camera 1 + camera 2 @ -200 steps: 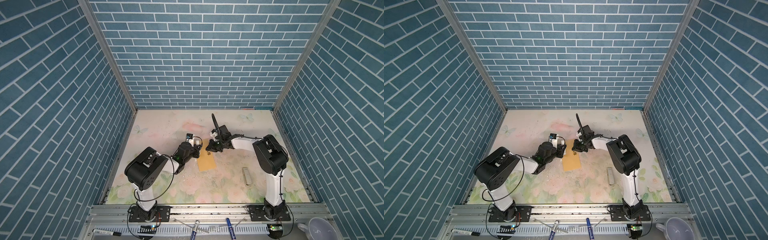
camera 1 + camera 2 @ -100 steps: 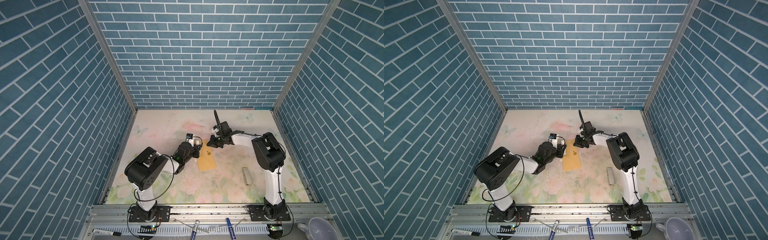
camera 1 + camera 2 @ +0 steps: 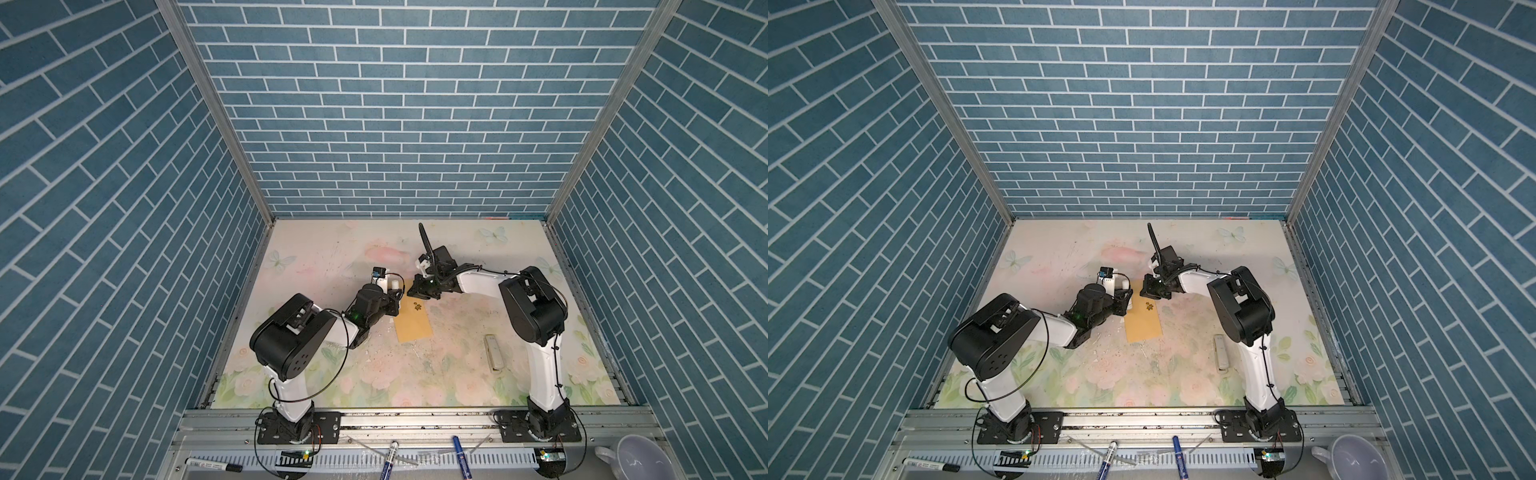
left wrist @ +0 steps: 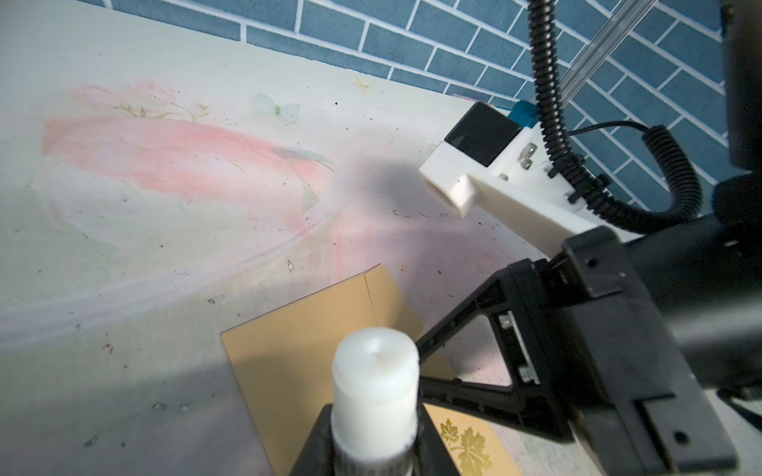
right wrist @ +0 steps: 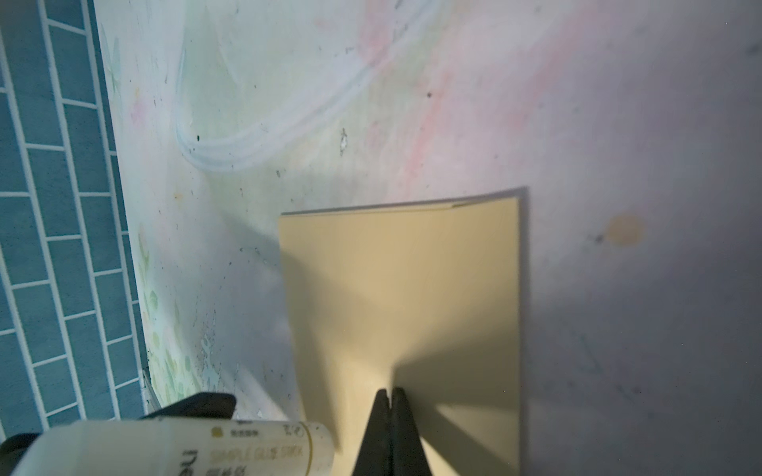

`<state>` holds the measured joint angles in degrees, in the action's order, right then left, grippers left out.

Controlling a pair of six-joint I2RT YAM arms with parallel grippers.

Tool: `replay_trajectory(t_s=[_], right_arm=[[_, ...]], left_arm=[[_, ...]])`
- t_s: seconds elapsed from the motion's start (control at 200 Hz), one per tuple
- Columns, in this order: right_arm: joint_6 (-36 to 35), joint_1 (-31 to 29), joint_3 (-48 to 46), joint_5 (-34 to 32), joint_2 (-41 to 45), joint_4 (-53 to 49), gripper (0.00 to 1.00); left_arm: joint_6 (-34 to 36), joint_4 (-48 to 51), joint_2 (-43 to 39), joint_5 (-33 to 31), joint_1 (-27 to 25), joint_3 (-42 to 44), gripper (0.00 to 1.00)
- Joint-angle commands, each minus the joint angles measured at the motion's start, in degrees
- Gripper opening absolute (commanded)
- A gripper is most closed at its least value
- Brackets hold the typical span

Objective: Place the letter into the envelope and seal it

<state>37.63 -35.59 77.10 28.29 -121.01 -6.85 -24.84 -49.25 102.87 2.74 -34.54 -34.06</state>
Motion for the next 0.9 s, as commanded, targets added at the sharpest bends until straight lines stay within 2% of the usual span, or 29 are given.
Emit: replay_trajectory(t_s=[0.0,0.89], right_arm=[[-1.1,-0.5,0.6,-0.9,-2.5,-5.4,0.0],[-1.0,-3.1,-13.9,-0.3,6.9,-4.2,0.0]], left_arm=[[0.3,2.3,1.6,0.4,-0.3,0.2,0.0],[0.0,2.4,1.5,0.2,-0.3,0.2,0.0]])
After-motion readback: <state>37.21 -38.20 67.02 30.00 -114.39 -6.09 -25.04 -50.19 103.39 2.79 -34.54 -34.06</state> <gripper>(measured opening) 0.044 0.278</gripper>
